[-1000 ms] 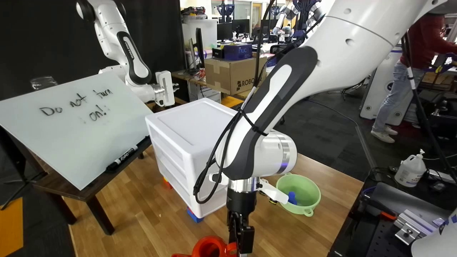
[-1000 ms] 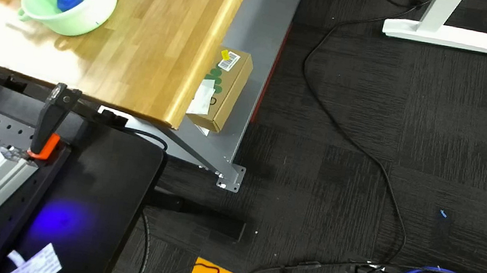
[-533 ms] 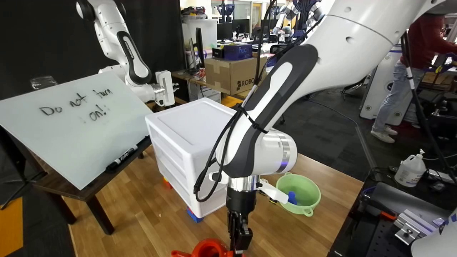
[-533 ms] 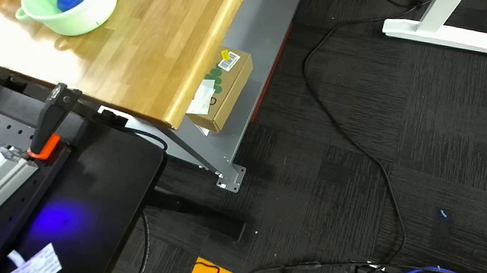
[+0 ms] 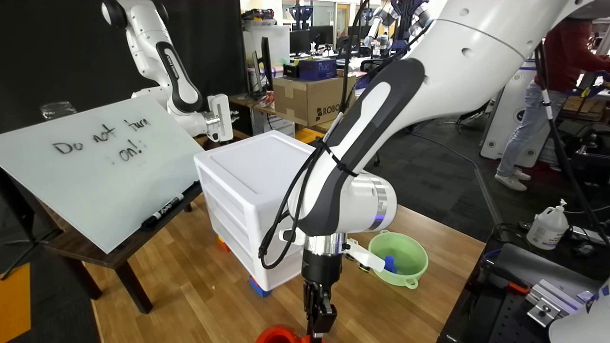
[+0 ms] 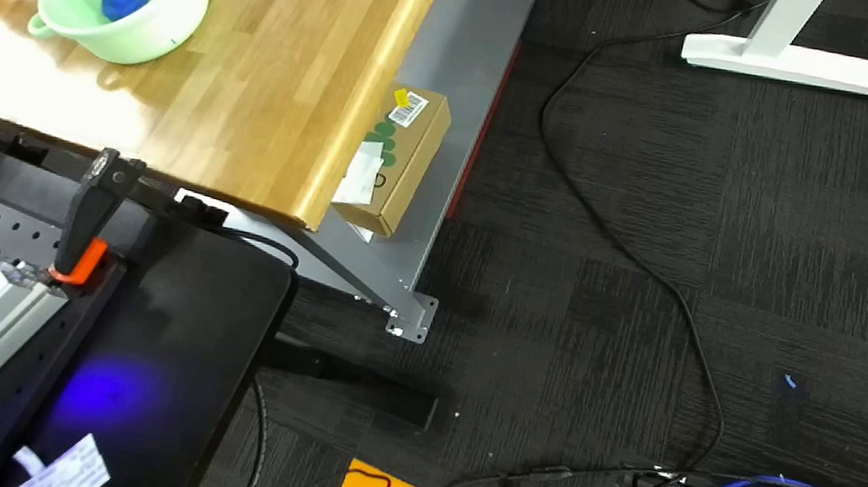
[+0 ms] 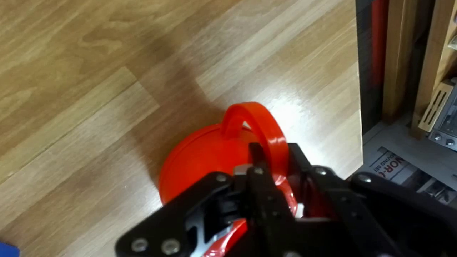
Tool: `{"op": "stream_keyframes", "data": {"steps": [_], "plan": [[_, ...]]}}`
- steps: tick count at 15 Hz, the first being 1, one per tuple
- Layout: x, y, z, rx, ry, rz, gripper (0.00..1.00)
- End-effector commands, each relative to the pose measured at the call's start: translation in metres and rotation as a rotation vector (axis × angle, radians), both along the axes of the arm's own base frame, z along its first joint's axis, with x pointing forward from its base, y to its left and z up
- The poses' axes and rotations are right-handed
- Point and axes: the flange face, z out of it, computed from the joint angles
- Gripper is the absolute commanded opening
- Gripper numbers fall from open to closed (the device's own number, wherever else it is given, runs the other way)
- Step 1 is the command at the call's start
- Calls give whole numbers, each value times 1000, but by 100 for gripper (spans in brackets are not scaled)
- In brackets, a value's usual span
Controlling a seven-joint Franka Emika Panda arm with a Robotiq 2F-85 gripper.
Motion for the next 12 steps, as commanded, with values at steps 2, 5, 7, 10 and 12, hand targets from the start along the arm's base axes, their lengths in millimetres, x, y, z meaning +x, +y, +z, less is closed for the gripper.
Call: {"op": "stream_keyframes", "data": {"steps": [2,5,7,10,12], "plan": [[-2,0,10,7,-36,-7,5],[-14,3,27,-9,-80,-6,5],[-22,6,41,-19,-110,-5,5],[-34,8,60,-35,-137,-14,5],[-43,4,67,-42,-145,-27,5]]}}
